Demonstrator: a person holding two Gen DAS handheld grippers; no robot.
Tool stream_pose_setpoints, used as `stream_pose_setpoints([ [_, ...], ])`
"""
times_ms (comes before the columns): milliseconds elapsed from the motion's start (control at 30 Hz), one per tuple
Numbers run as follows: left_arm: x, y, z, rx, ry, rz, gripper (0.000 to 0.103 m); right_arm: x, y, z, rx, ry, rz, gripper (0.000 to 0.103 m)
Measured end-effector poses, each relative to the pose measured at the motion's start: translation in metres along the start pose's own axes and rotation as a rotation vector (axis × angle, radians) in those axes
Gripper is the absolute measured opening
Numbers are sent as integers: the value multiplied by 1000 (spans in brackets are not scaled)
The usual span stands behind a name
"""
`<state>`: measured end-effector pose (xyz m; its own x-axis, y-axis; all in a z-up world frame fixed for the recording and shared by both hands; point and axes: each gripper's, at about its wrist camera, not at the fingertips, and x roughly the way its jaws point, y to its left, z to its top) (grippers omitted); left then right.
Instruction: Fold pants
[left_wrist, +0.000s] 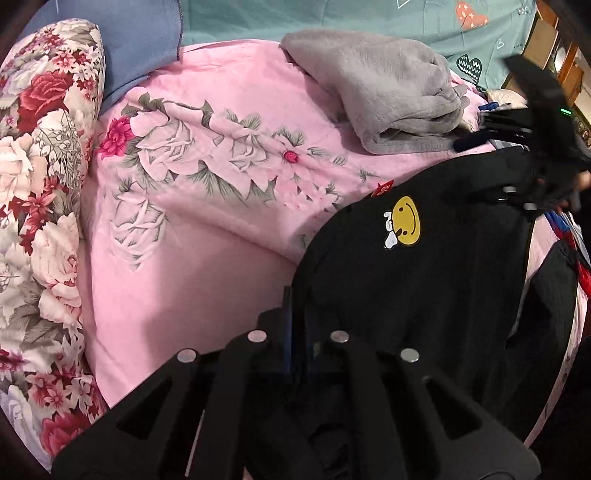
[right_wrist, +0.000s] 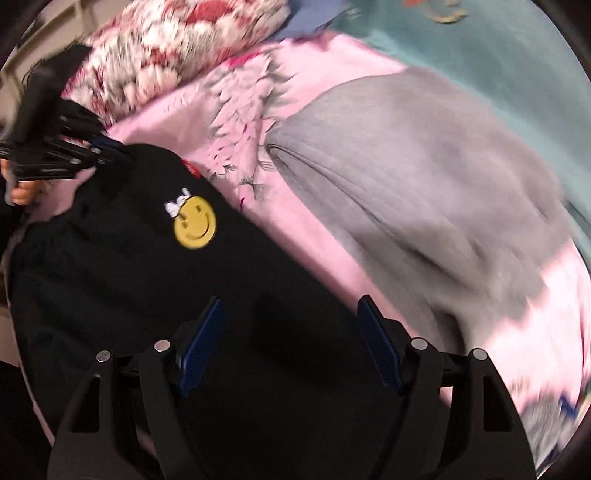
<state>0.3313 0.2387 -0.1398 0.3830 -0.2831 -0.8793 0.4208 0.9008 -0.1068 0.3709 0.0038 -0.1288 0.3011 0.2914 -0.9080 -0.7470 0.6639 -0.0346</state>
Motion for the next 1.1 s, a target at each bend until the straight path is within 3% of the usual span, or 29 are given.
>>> stream_pose_setpoints([
  [100,-5,0,0,3,-5,-6,6,28,-6,16,-11,63,40,74],
  [167,-5,3,0,-1,-1,-5,6,35,-9,18,2,72,88,35],
  [200,-2,5,0,-6,7,0,6,38,-11,17,13,92,149,3],
  [300,7,10,0,-26,15,18,7,37,-3,10,-27,81,156,3],
  [400,12,22,9,-78,-4,108,7,25,-9,18,6,0,63,3],
  [467,14,35,15,-131,-13,107,7,18,-15,28,28,-51,19,3],
  [667,29,45,15,-165,11,96,6,45,-16,37,34,-7,-21,3],
  [867,-17,30,6,-129,-52,79,4,-10,-14,33,63,-74,34,3],
  [1000,-73,11,-16,-129,-161,54,3,-60,14,21,42,-144,72,3],
  [1100,-113,-11,-45,-119,-231,37,3,-103,52,-10,15,-198,96,3],
])
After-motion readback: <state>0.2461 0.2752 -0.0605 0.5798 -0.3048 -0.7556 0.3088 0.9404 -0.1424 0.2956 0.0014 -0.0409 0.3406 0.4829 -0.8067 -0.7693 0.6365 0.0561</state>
